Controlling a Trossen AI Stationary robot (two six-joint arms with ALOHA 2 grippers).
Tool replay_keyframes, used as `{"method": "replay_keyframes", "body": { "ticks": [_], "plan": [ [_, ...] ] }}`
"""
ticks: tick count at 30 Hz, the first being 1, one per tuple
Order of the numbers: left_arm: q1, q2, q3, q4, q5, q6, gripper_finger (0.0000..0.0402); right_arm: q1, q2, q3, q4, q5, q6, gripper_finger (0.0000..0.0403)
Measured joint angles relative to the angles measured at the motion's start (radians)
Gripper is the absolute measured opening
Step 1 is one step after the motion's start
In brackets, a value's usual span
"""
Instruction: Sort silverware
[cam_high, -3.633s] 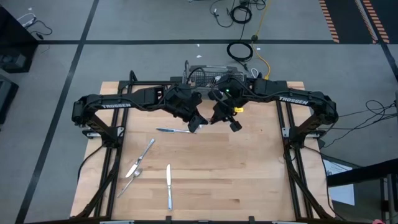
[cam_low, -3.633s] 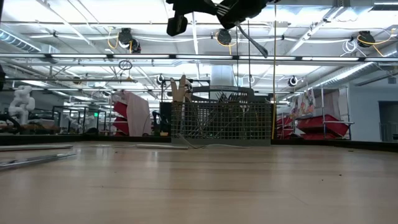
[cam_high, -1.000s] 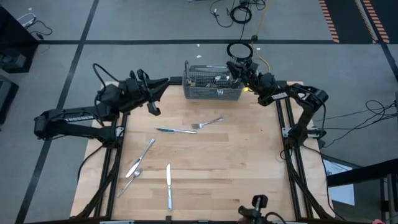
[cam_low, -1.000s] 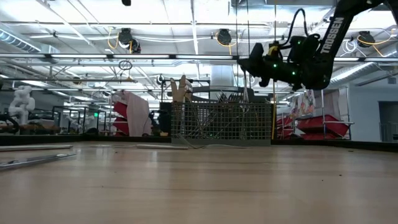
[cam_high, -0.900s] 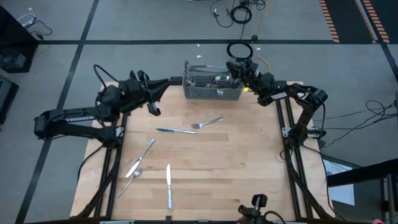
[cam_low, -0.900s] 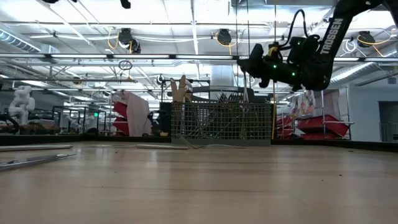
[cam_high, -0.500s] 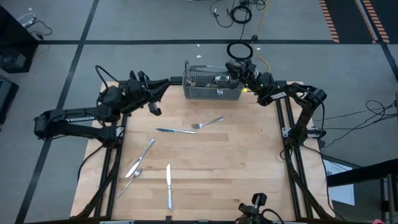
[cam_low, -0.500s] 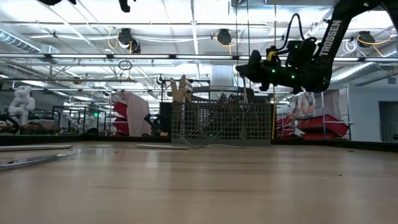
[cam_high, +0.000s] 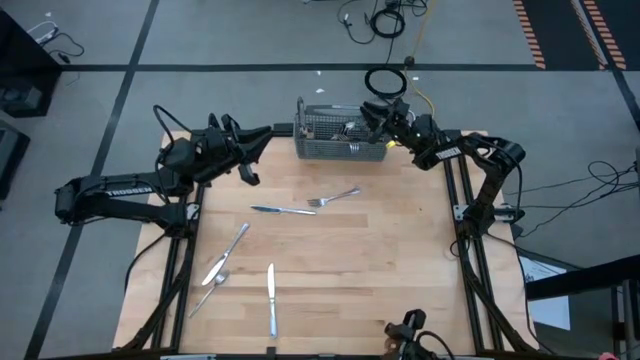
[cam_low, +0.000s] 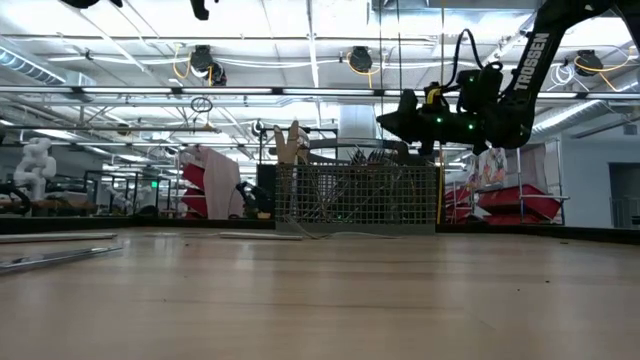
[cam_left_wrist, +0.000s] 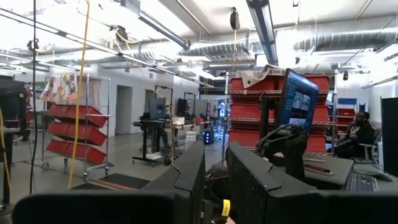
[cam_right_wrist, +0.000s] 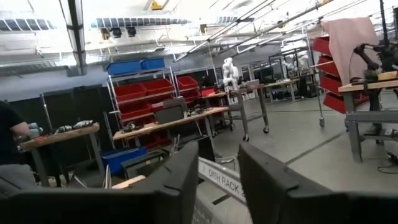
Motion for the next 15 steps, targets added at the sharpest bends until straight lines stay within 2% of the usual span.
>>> {"method": "replay_keyframes", "body": {
  "ticks": [4, 9, 12, 15],
  "plan": [
    [0.000, 0.000, 0.000, -0.004, -0.011, 0.000, 0.0077, 0.000, -0.019, 0.000, 0.037, -0.015, -0.018, 0.0150],
    [0.000, 0.000, 0.000, -0.003, -0.028, -0.002, 0.0077, -0.017, -0.184, 0.000, -0.006, -0.025, -0.027, 0.0183],
    [0.000, 0.000, 0.000, -0.003, -0.029, -0.032, 0.0077, -0.016, -0.348, 0.022, -0.234, -0.084, -0.060, 0.0186],
    [0.000, 0.000, 0.000, -0.008, -0.028, -0.054, 0.0077, 0.033, -0.506, 0.099, -0.667, -0.160, -0.221, 0.0187]
  ]
}}
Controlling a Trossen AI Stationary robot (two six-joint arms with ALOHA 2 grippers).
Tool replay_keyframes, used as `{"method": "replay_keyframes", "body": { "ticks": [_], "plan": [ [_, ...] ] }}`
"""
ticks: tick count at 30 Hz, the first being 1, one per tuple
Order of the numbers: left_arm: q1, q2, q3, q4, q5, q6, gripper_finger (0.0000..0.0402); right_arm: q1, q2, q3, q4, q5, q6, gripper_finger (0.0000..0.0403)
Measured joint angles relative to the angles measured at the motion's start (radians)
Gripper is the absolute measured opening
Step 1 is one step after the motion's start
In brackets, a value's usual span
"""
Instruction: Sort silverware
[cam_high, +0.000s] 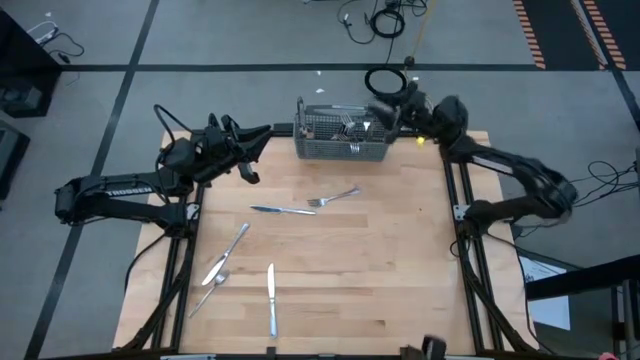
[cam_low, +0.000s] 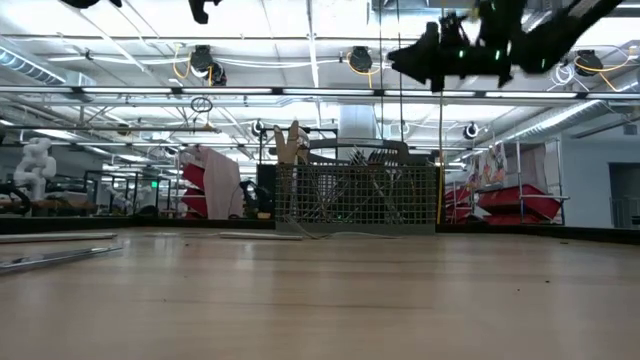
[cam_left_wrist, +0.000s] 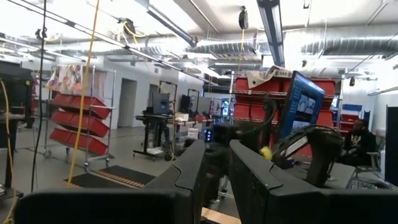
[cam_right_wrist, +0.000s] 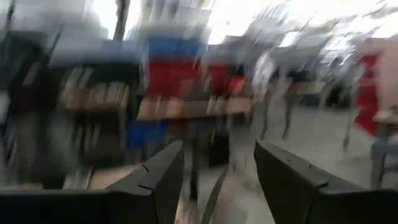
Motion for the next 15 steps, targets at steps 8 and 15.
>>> {"method": "replay_keyframes", "body": {
  "ticks": [8, 15],
  "plan": [
    [0.000, -0.032, 0.000, -0.014, -0.027, 0.001, 0.0077, 0.260, -0.087, 0.268, -0.847, 0.139, -0.436, 0.0187],
    [0.000, -0.104, 0.000, -0.123, -0.070, 0.002, 0.0077, 0.445, 0.083, 0.269, -0.816, 0.276, -0.439, 0.0187]
  ]
}}
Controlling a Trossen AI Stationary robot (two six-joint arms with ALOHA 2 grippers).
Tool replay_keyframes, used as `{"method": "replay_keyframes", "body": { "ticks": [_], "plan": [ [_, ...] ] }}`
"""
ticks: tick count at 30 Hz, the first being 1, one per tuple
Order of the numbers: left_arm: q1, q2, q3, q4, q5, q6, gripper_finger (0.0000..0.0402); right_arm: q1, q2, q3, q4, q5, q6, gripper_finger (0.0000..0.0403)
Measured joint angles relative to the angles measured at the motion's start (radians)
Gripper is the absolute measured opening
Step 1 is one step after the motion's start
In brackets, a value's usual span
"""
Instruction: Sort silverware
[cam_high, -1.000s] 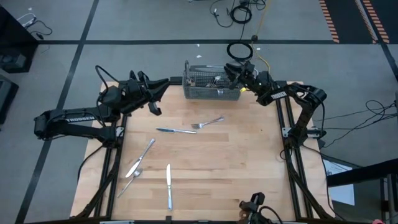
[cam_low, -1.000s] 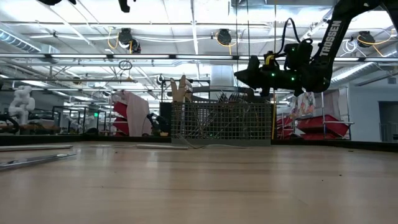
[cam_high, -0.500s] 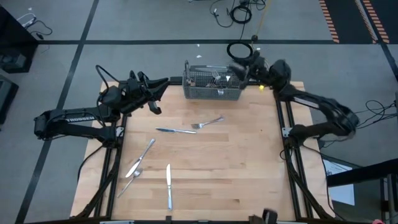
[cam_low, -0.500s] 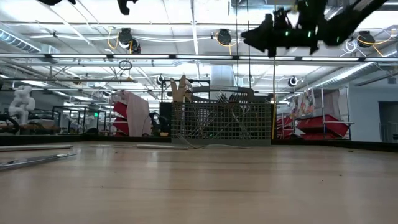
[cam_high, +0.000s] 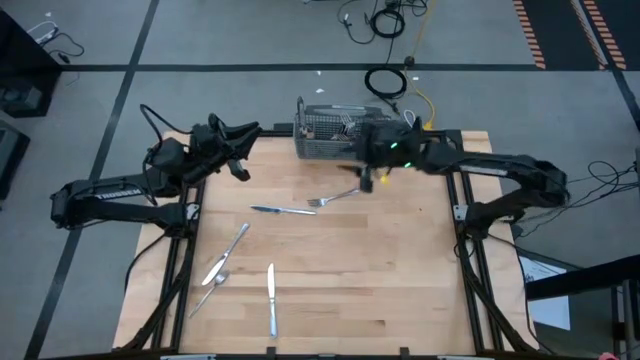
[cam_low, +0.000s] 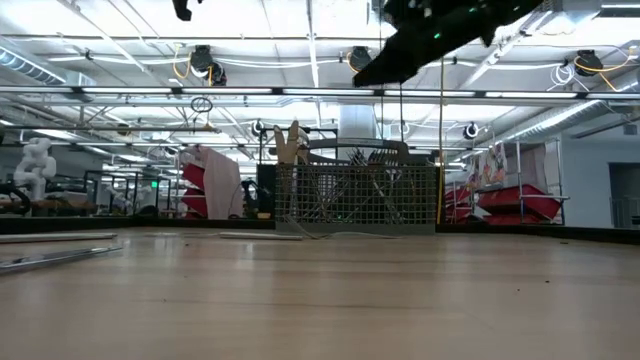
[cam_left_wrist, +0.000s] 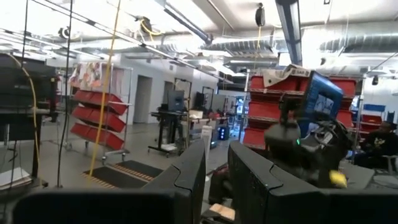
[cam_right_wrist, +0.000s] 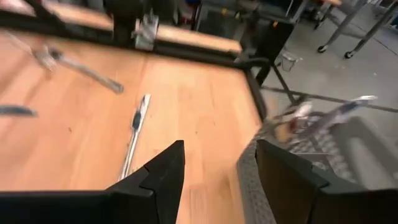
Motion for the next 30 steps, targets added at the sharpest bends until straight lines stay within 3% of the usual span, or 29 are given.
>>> {"method": "replay_keyframes", "body": {
  "ticks": [6, 11, 17, 23, 30],
  "plan": [
    [0.000, -0.060, 0.000, -0.065, -0.001, 0.002, 0.0077, 0.115, 0.183, 0.000, 0.192, 0.167, -0.017, 0.0187],
    [0.000, -0.098, 0.000, -0.147, -0.001, 0.006, 0.0077, 0.176, 0.300, 0.000, 0.286, 0.207, 0.084, 0.0187],
    [0.000, -0.117, 0.000, -0.226, -0.001, 0.006, 0.0077, 0.255, 0.417, 0.000, 0.335, 0.332, 0.110, 0.0187],
    [0.000, -0.117, 0.000, -0.264, -0.001, 0.005, 0.0077, 0.296, 0.510, 0.000, 0.379, 0.410, 0.168, 0.0187],
    [0.000, -0.117, 0.000, -0.292, 0.000, 0.001, 0.0077, 0.301, 0.567, 0.000, 0.402, 0.419, 0.256, 0.0187]
  ]
}}
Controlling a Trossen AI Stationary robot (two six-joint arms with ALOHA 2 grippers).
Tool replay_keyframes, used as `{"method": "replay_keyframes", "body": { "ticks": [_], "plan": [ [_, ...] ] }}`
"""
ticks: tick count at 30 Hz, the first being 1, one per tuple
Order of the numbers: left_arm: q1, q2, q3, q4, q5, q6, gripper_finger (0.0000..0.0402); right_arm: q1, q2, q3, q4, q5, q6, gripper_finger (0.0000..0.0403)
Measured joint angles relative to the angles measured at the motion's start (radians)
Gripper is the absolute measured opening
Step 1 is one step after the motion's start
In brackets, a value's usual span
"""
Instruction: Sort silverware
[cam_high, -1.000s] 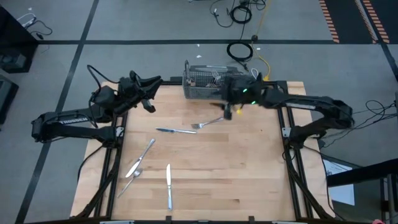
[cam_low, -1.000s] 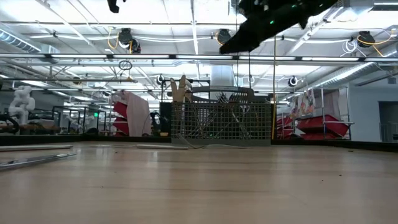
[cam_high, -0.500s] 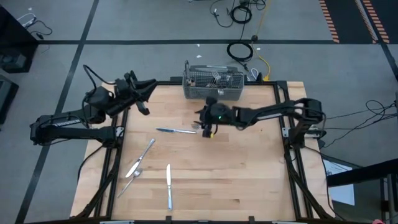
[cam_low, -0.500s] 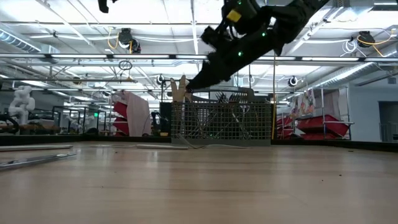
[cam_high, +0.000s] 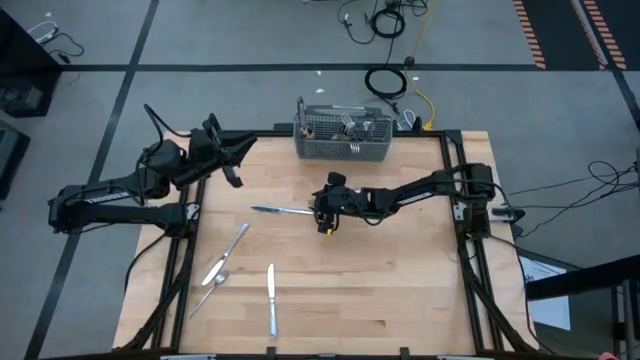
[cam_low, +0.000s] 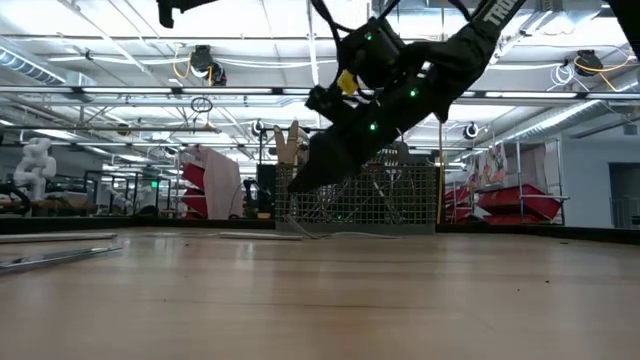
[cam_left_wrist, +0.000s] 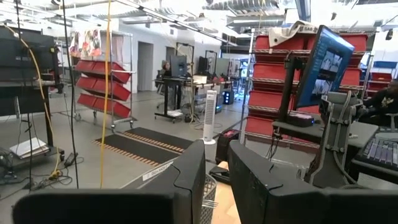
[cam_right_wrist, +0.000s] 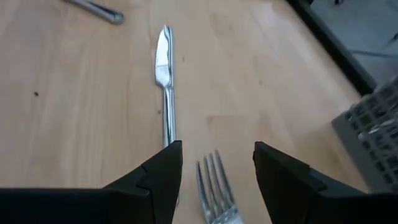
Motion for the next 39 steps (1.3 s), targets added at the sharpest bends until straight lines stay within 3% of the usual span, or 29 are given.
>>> {"method": "replay_keyframes", "body": {
  "ticks": [10, 17, 27, 34, 39],
  "plan": [
    [0.000, 0.000, 0.000, -0.031, 0.008, -0.001, 0.0077, 0.007, 0.090, 0.000, 0.006, 0.023, 0.031, 0.0187],
    [-0.001, 0.000, 0.000, -0.055, 0.008, -0.001, 0.0077, 0.001, 0.097, 0.000, 0.005, 0.189, 0.127, 0.0176],
    [-0.001, 0.000, 0.000, -0.061, 0.008, 0.001, 0.0077, -0.009, 0.126, 0.000, 0.000, 0.105, 0.154, 0.0132],
    [-0.001, -0.005, 0.000, -0.083, 0.025, 0.000, 0.0077, 0.015, 0.123, 0.003, 0.038, 0.093, 0.143, 0.0140],
    [-0.001, -0.005, 0.000, -0.081, 0.025, 0.000, 0.0077, 0.012, 0.129, 0.077, 0.000, 0.097, 0.119, 0.0151]
  ]
}}
